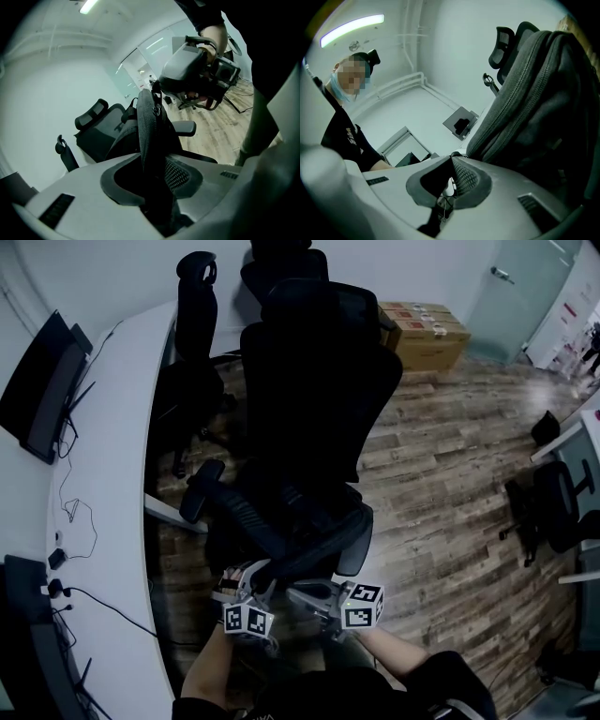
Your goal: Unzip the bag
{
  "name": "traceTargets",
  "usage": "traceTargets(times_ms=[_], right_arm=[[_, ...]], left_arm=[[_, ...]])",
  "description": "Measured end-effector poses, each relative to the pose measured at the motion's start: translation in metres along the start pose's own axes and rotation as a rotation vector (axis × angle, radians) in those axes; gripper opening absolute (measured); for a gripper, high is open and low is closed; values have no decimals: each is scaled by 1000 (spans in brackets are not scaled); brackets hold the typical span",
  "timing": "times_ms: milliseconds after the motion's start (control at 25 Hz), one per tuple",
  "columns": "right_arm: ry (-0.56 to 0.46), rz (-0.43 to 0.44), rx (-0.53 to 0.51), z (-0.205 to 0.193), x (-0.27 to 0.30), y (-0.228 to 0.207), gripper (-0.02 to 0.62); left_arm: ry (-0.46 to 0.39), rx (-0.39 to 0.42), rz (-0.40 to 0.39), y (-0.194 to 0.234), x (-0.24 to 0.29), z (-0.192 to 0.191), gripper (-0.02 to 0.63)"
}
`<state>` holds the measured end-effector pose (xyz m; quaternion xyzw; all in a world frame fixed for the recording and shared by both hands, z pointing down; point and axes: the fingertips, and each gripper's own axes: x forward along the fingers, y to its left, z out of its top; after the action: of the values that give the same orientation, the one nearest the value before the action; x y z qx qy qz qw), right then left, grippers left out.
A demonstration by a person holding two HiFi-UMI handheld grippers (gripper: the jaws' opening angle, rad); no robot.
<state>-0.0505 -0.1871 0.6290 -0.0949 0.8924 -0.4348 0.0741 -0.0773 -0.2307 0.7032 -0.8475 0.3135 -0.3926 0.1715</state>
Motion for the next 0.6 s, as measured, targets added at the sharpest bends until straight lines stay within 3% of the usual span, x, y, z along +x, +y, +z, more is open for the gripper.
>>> traceTargets(times_ms=[600], right_arm=[[-91, -8, 60, 51, -37, -3, 44]], left_arm=[[51, -65, 37, 12, -1, 2, 124]])
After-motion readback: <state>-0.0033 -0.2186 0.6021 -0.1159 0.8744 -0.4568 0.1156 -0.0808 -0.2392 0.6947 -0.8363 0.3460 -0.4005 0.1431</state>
